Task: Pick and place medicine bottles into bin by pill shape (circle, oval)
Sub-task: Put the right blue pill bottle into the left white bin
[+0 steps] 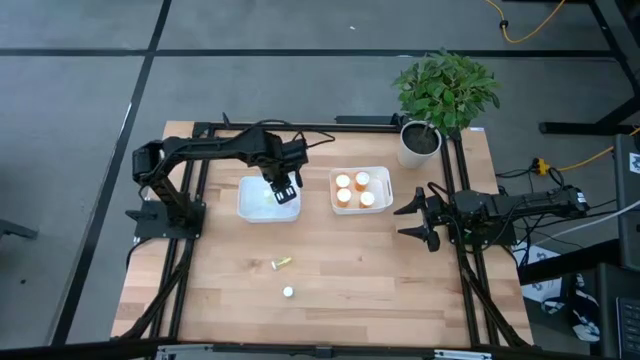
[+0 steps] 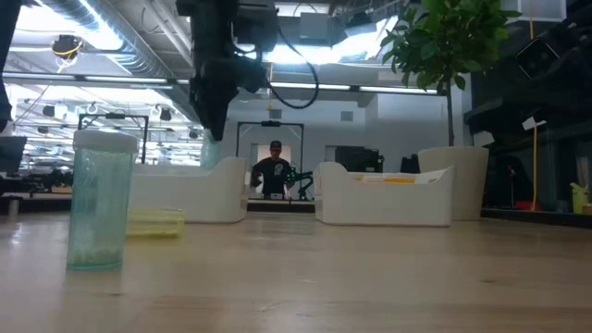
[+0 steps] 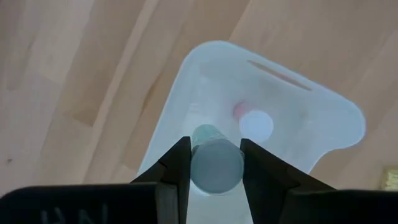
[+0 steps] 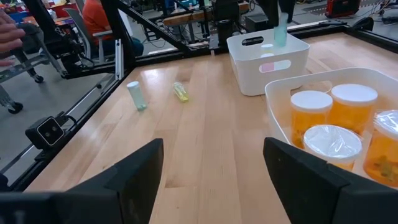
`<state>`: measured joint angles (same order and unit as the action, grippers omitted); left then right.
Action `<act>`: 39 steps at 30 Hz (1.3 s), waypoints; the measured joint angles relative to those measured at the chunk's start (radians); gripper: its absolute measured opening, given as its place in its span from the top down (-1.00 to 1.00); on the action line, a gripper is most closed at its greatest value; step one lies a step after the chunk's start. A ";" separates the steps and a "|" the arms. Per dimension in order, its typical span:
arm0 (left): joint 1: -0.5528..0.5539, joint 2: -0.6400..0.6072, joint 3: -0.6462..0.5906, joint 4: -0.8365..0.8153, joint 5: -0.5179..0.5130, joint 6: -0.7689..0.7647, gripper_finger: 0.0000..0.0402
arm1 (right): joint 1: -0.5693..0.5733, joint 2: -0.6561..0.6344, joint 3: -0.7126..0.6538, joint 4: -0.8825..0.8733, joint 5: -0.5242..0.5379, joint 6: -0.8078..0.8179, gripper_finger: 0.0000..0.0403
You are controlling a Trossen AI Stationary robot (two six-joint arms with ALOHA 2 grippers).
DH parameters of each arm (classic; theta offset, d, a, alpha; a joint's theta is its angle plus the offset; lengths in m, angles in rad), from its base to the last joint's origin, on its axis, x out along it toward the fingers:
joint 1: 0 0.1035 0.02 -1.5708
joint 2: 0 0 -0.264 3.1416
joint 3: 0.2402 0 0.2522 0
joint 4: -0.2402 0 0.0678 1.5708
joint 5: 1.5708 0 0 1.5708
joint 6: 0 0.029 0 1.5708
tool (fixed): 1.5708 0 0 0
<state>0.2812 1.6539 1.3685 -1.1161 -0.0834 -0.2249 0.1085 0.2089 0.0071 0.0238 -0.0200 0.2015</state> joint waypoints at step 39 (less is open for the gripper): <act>0.041 -0.116 -0.347 0.333 0.058 0.042 0.49 | 0.000 0.000 0.000 0.000 0.000 0.000 -0.39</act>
<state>0.3225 1.5379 1.0218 -0.7834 -0.0259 -0.1833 0.1088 0.2090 0.0071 0.0238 -0.0199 0.2016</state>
